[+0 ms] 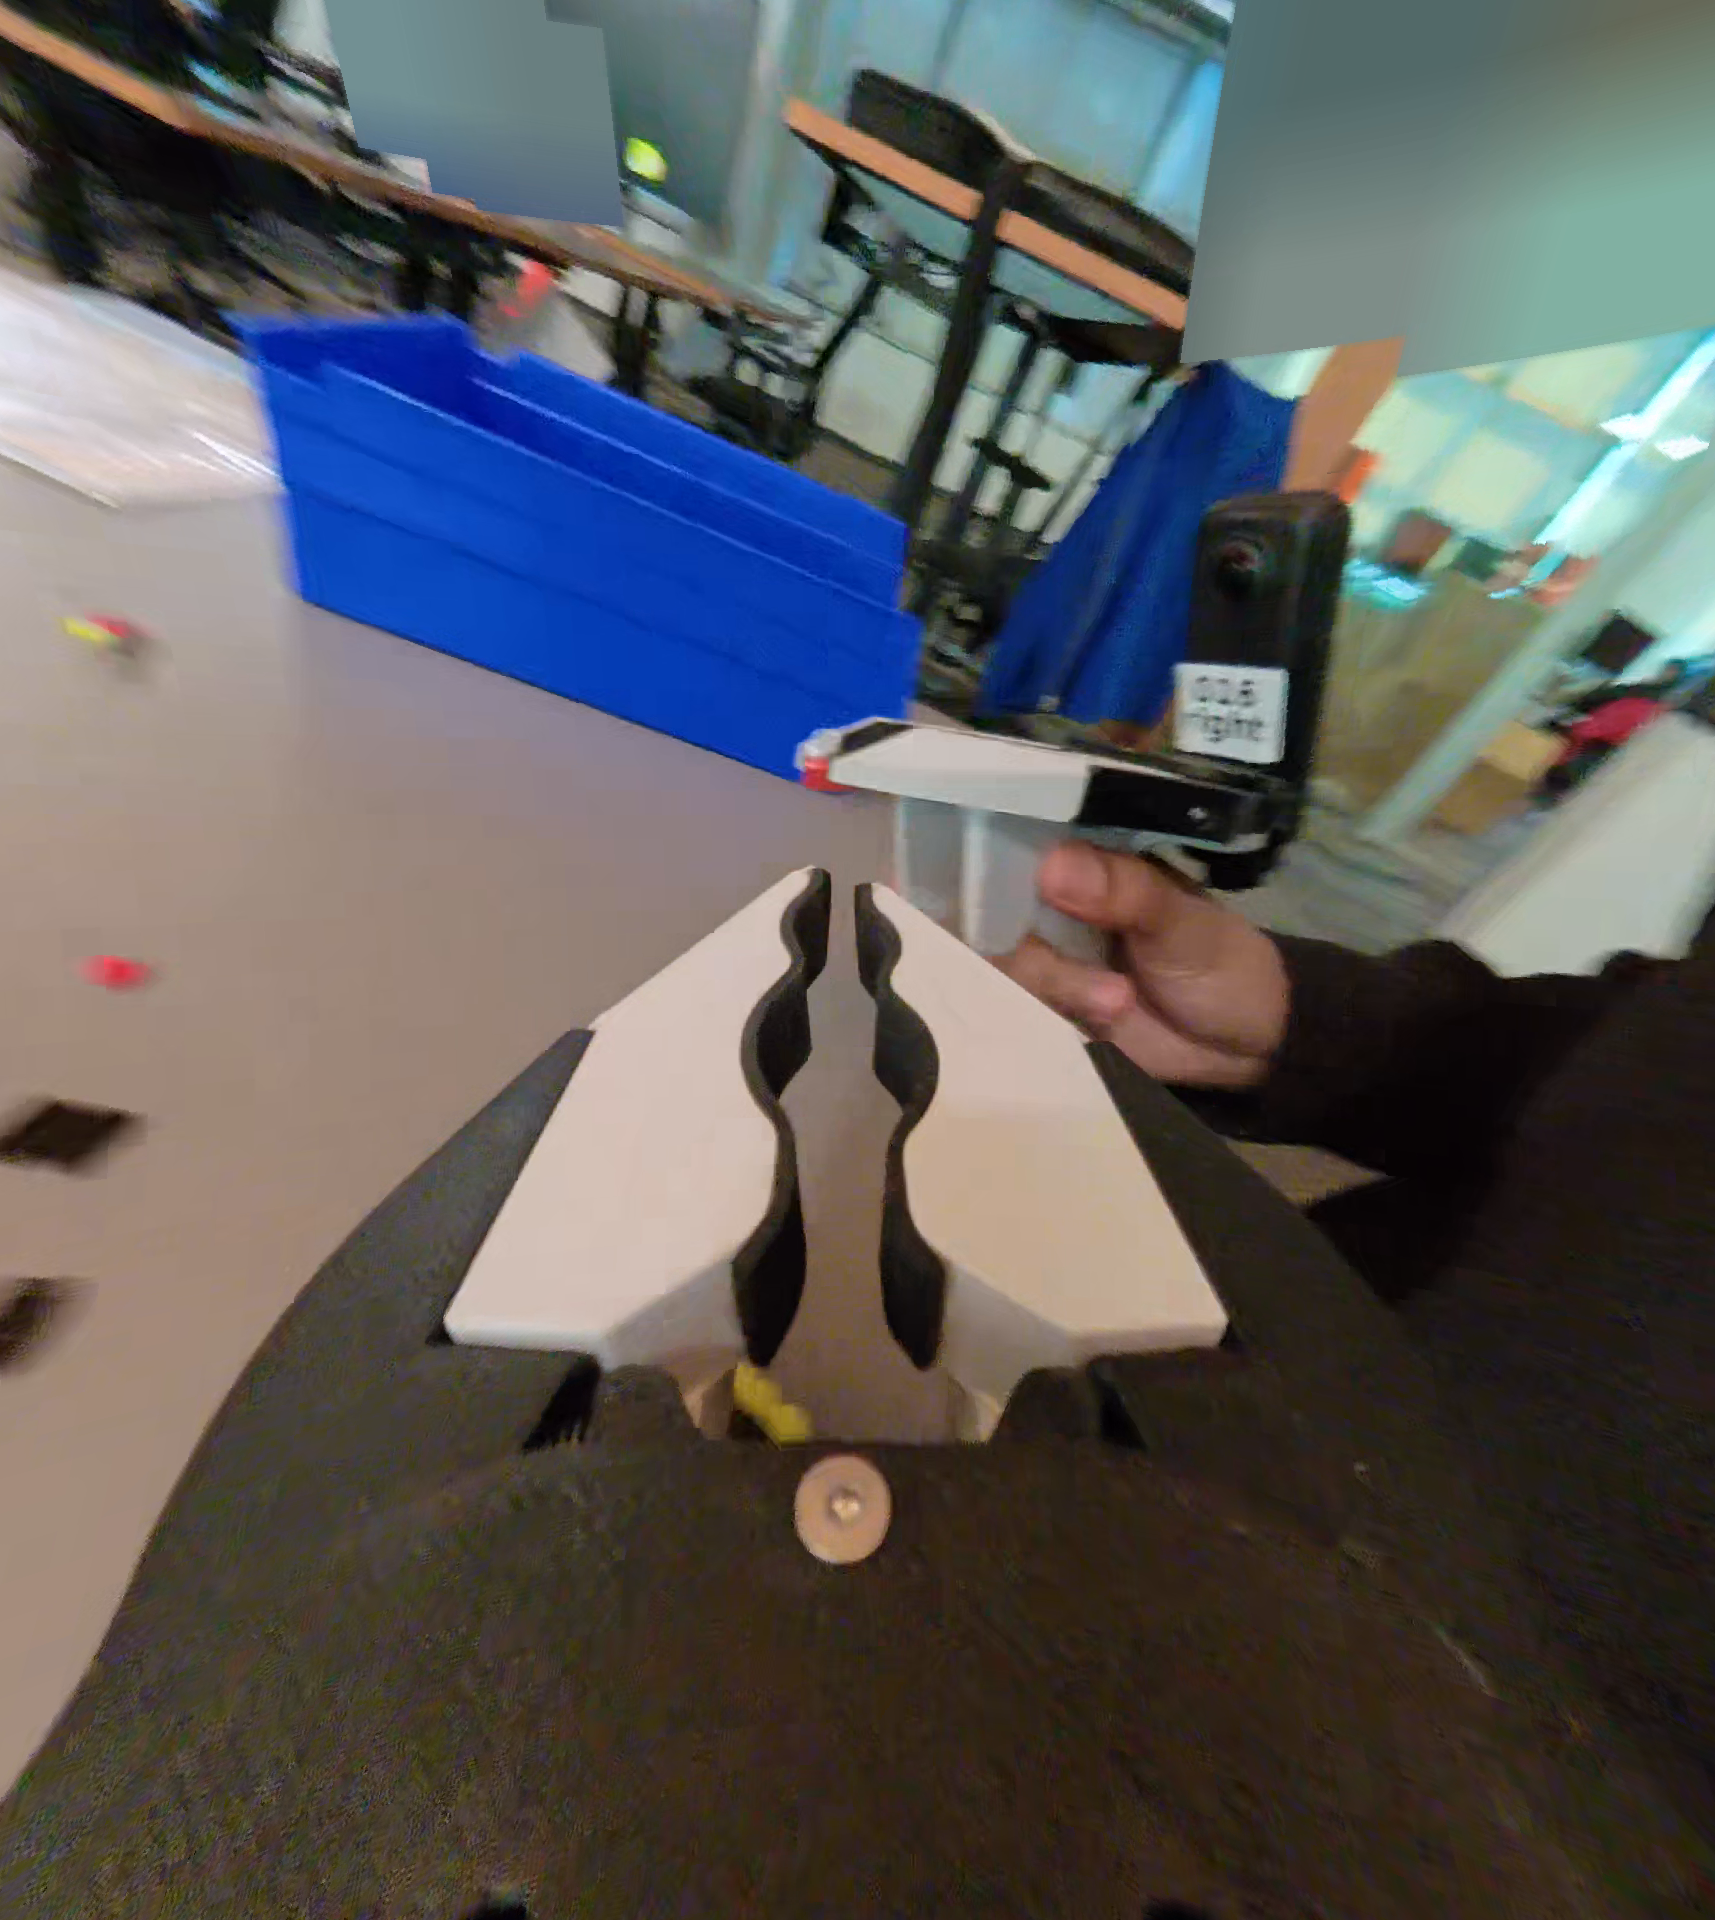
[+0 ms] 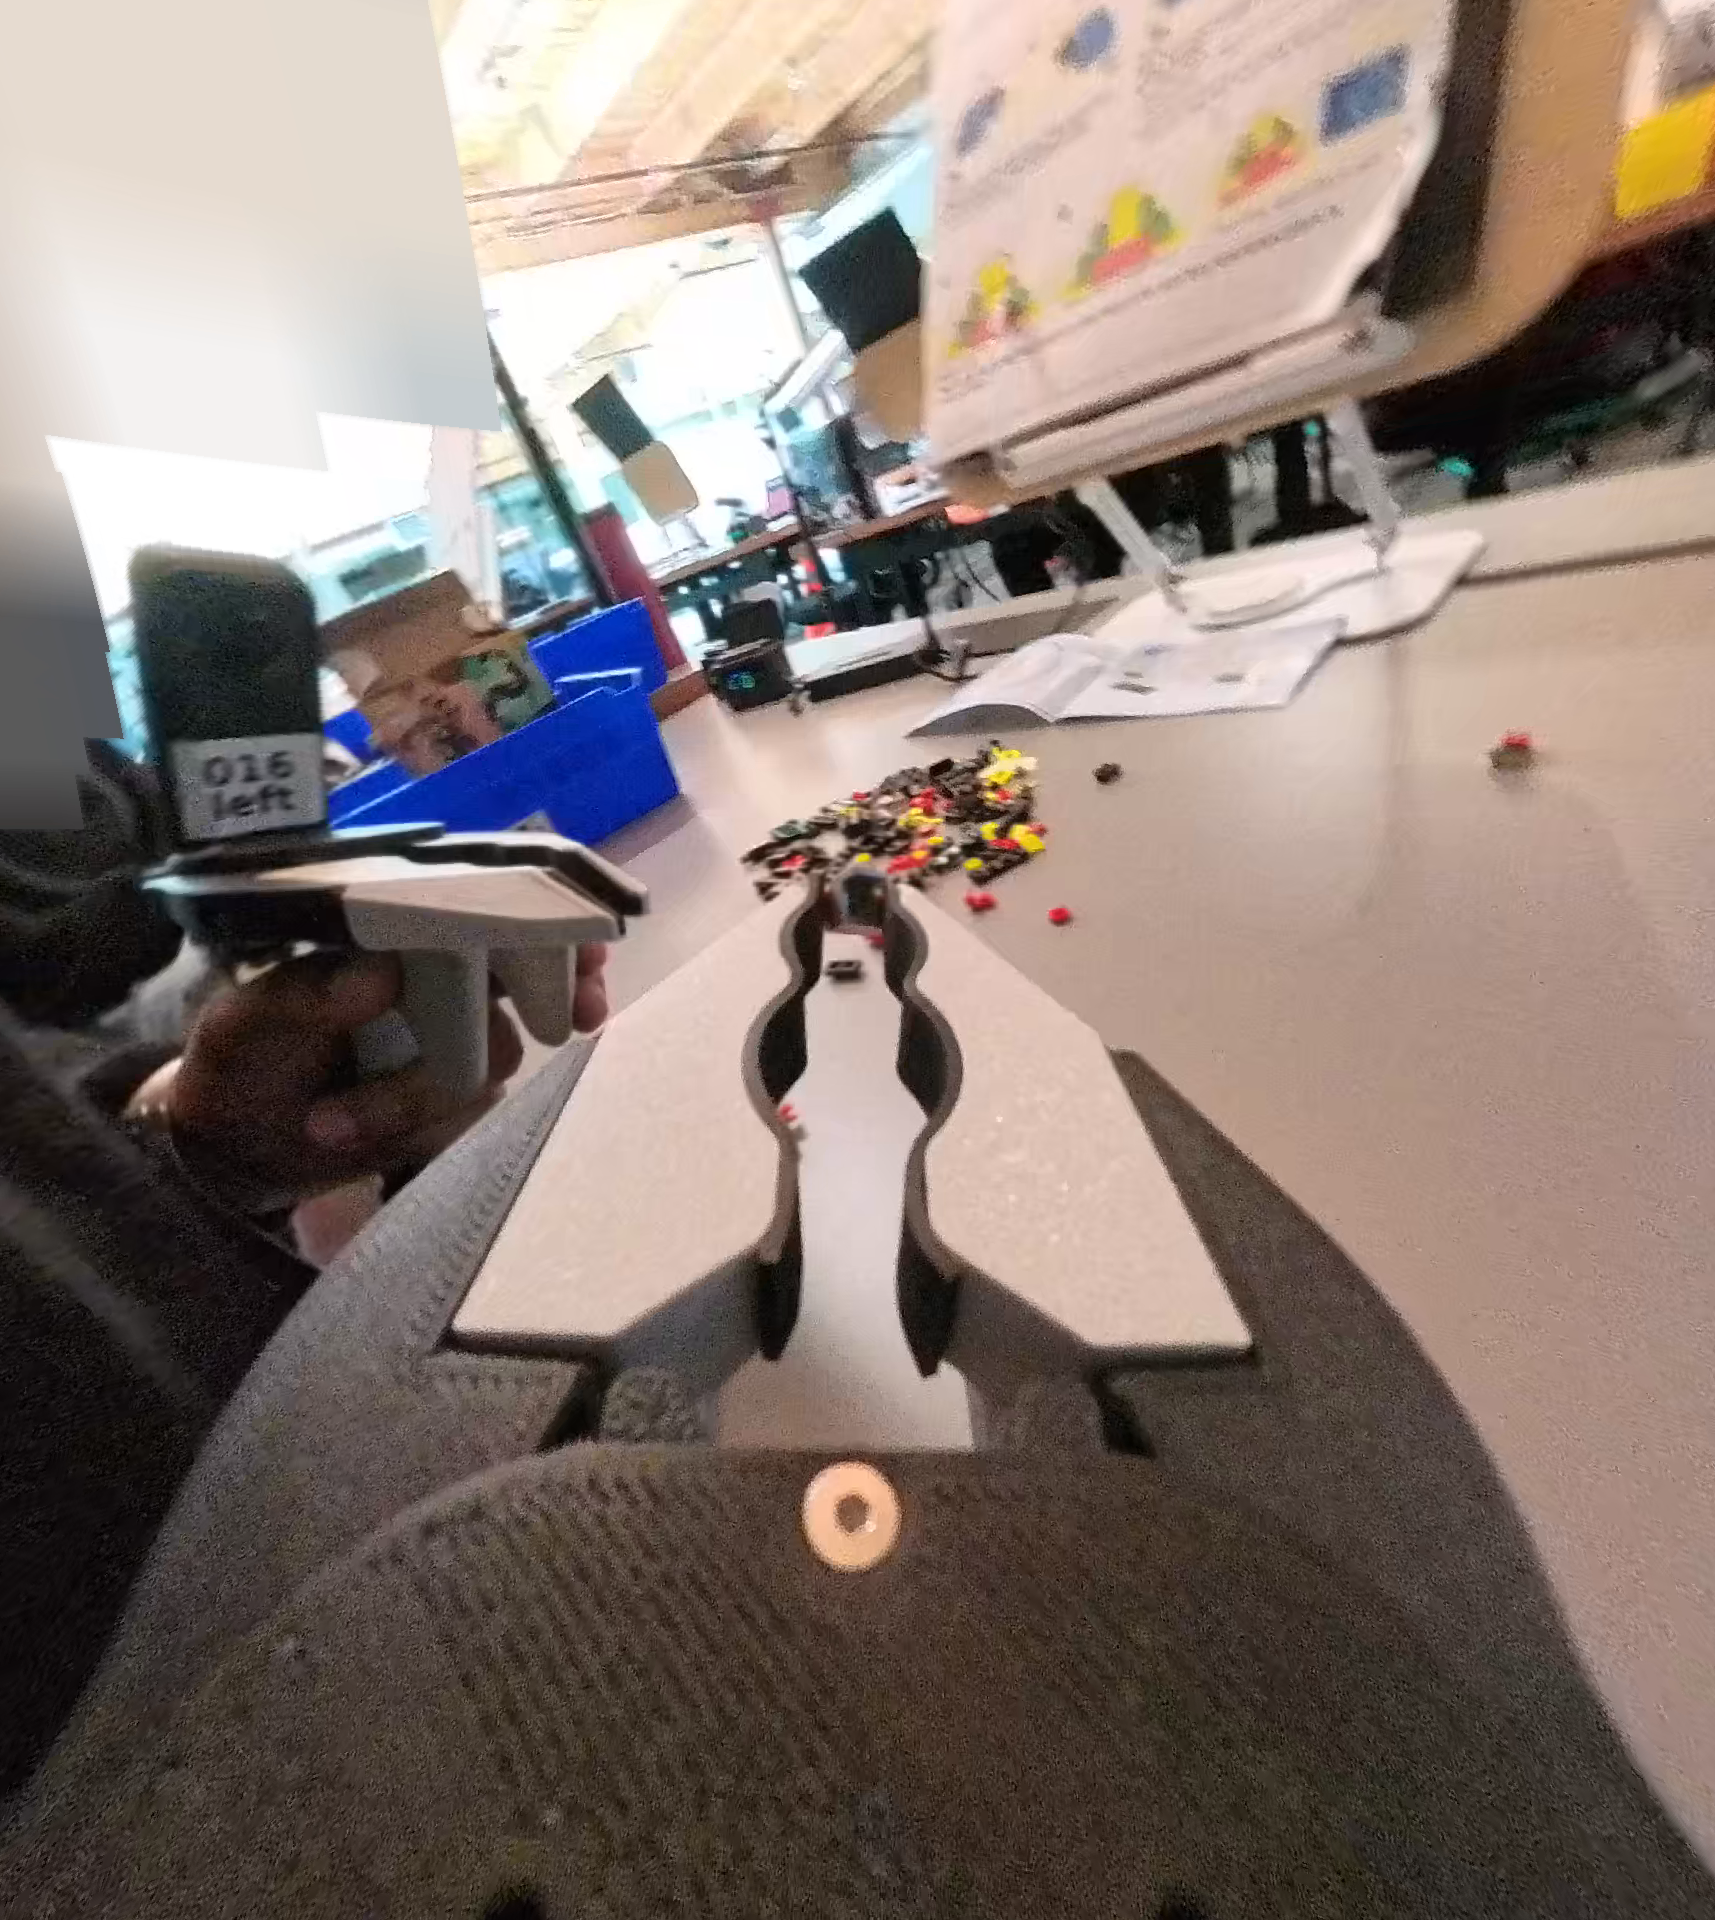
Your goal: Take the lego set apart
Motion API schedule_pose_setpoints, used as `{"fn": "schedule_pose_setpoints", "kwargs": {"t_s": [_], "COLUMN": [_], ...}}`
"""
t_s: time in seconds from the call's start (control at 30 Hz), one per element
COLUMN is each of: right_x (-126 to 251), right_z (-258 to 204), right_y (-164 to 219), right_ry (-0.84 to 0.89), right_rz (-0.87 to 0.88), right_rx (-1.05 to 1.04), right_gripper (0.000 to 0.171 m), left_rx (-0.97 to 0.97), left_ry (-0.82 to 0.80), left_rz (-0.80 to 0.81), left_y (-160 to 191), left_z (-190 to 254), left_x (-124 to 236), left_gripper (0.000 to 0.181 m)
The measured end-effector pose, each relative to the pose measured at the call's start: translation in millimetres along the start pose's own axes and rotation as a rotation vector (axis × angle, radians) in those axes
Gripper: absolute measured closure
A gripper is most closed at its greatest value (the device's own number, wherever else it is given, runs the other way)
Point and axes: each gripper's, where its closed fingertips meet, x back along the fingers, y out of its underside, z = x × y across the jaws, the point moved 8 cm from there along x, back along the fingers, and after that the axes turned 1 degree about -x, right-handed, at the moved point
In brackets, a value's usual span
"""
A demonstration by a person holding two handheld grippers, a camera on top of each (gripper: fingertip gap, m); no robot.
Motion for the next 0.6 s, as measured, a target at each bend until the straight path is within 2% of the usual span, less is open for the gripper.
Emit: {"fn": "schedule_pose_setpoints", "kwargs": {"t_s": [0.03,0.1,0.2,0.27,0.3,0.37,0.5,0.6], "right_x": [-8.6,-31.1,-65.4,-81.0,-86.8,-96.7,-110.4,-112.8], "right_z": [5.6,6.3,17.6,28.0,34.3,45.5,46.6,44.5], "right_y": [-3.5,-20.0,-29.7,-32.2,-33.1,-30.1,-19.7,-8.7], "right_ry": [0.004,-0.138,-0.312,-0.407,-0.440,-0.492,-0.635,-0.653], "right_rz": [-0.005,0.022,-0.045,-0.063,-0.047,-0.039,-0.083,-0.096], "right_rx": [-0.071,-0.218,-0.363,-0.500,-0.566,-0.661,-0.764,-0.835], "right_gripper": [0.162,0.162,0.162,0.162,0.162,0.162,0.161,0.162], "left_rx": [-0.059,-0.146,-0.102,-0.006,0.024,0.041,-0.165,-0.274], "left_ry": [-0.049,-0.143,-0.205,-0.077,0.003,0.054,-0.039,-0.080], "left_rz": [-0.003,-0.002,0.071,0.128,0.124,0.065,-0.036,-0.071], "left_y": [-5.4,-16.1,-35.9,-49.4,-53.1,-52.0,-36.1,-30.4], "left_z": [-12.1,-35.6,-63.0,-68.8,-70.5,-77.0,-87.0,-86.6], "left_x": [-0.2,-3.0,-11.7,-15.3,-15.9,-13.7,-7.8,-6.7], "left_gripper": [0.180,0.179,0.175,0.157,0.151,0.144,0.148,0.156]}}
